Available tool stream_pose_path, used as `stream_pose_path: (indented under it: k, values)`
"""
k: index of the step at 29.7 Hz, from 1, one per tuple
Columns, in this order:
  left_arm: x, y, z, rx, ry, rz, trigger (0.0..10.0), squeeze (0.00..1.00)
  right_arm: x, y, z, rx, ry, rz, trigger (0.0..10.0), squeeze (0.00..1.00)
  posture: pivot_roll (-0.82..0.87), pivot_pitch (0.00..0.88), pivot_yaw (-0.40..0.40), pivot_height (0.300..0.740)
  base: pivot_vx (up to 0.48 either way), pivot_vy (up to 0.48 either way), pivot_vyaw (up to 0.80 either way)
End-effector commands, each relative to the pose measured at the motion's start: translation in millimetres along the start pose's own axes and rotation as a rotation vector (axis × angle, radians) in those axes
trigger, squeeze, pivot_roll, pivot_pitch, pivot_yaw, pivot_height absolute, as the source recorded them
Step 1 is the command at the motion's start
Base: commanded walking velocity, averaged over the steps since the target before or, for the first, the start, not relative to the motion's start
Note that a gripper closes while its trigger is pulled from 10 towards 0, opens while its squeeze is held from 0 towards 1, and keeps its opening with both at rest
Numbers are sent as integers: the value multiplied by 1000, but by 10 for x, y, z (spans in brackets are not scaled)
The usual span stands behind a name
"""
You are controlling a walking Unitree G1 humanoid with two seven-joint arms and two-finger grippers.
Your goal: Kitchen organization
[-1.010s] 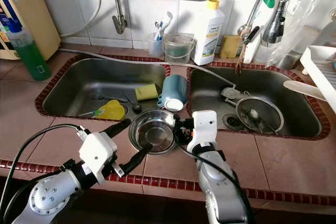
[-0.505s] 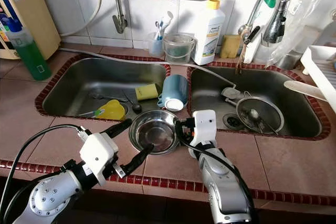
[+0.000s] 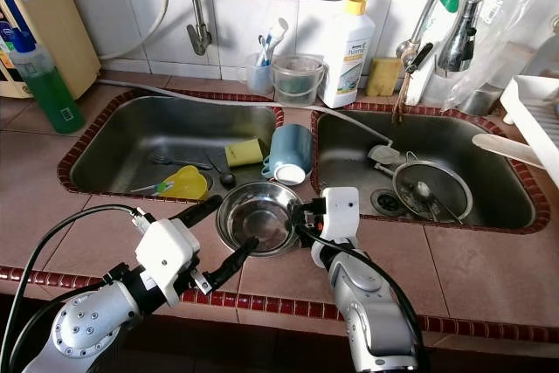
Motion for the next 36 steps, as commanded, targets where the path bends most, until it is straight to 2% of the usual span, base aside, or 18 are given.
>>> stream_pose_path:
  k: [1, 13, 21, 31, 32, 33, 34, 35, 36]
  values:
    - [-38, 64, 10, -14, -14, 18, 10000, 0, -15, -22, 7, 19, 9, 13, 0, 0, -117, 47, -28, 740, 0, 0, 0]
    - [-40, 106, 48, -32, -15, 31, 10000, 0, -10, 43, 28, 11, 33, 81, 0, 0, -117, 30, -40, 740, 0, 0, 0]
    - [-30, 114, 93, -41, -23, 43, 10000, 0, -45, 164, 50, -25, 42, 132, 0, 0, -123, 1, -43, 740, 0, 0, 0]
    - [8, 144, 132, -56, -13, 58, 10000, 0, 16, 375, 73, -106, 78, 136, 0, 0, -119, 0, -47, 740, 0, 0, 0]
    - [16, 146, 136, -56, -10, 61, 10000, 0, 26, 420, 73, -128, 86, 123, 4902, 0, -117, 0, -48, 740, 0, 0, 0]
    - [21, 146, 138, -56, -9, 64, 10000, 0, 37, 445, 70, -140, 95, 115, 4902, 0, -117, 0, -48, 740, 0, 0, 0]
    - [23, 146, 139, -56, -7, 66, 10000, 0, 53, 474, 64, -155, 105, 97, 9490, 0, -117, 0, -48, 740, 0, 0, 0]
    - [29, 147, 140, -57, -5, 65, 10000, 0, 66, 510, 62, -173, 110, 85, 10000, 0, -117, 0, -46, 740, 0, 0, 0]
    - [42, 147, 144, -59, 1, 61, 10000, 0, 82, 566, 63, -197, 118, 86, 10000, 0, -117, 0, -46, 740, 0, 0, 0]
Point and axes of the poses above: a point about 5 cm out from each wrist's last joint towards the gripper, its own z axis pointing out of the wrist towards the gripper, its own y axis along the axis of the wrist's last joint, x = y × z, the point moved 6 cm from there along z, pointing out of the wrist towards the gripper, and after that the axes turned 9 degrees about -z, right-handed, at the moved point
